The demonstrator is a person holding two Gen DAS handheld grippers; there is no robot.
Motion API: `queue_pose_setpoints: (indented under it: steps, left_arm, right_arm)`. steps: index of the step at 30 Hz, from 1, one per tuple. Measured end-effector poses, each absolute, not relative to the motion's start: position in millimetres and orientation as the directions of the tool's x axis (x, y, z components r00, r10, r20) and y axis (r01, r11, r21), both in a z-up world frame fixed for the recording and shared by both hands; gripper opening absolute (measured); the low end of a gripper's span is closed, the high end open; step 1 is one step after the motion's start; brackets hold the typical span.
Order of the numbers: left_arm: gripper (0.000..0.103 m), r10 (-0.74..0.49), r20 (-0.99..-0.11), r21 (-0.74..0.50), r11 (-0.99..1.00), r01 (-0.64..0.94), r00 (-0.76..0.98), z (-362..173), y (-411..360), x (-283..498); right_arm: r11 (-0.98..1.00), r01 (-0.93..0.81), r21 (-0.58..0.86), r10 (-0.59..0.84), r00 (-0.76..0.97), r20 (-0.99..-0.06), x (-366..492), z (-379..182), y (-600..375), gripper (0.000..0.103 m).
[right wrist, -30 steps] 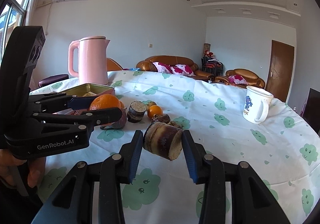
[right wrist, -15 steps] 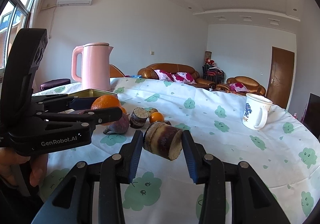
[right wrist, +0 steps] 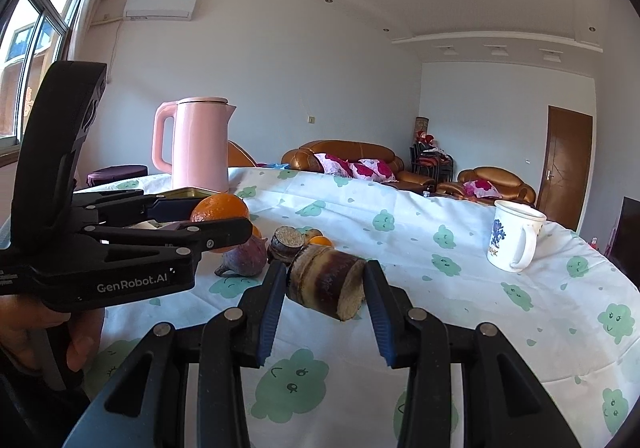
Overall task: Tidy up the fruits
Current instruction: 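Lift and carry the orange and taro chunk toward the tin box with both tools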
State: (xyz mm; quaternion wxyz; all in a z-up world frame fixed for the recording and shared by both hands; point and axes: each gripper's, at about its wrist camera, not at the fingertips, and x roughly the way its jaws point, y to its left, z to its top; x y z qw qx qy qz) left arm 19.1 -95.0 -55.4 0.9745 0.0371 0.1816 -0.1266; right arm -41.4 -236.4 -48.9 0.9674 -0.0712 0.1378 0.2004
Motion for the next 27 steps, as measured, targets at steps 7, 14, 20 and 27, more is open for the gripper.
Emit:
queue_pose_setpoints:
  steps: [7, 14, 20, 27]
  left_arm:
    - [0.049, -0.221, -0.339, 0.037, 0.968, 0.248, 0.914, -53, -94, 15]
    - [0.049, -0.197, -0.295, 0.064, 0.972, 0.225, 0.935, -46, -92, 7]
    - [0.049, -0.171, -0.282, 0.068, 0.978, 0.197, 0.944, -43, -86, 6]
    - [0.049, -0.14, -0.286, 0.061, 0.985, 0.164, 0.948, -40, -76, 7]
  right_arm:
    - [0.908, -0.411, -0.079, 0.374, 0.882, -0.285, -44, -49, -238, 0.042]
    - [0.906, -0.416, -0.083, 0.378, 0.88, -0.288, -45, -48, -237, 0.042]
    - [0.902, -0.424, -0.083, 0.386, 0.876, -0.289, -46, -47, -233, 0.042]
    - [0.895, -0.435, -0.092, 0.396, 0.874, -0.282, -45, -38, -227, 0.042]
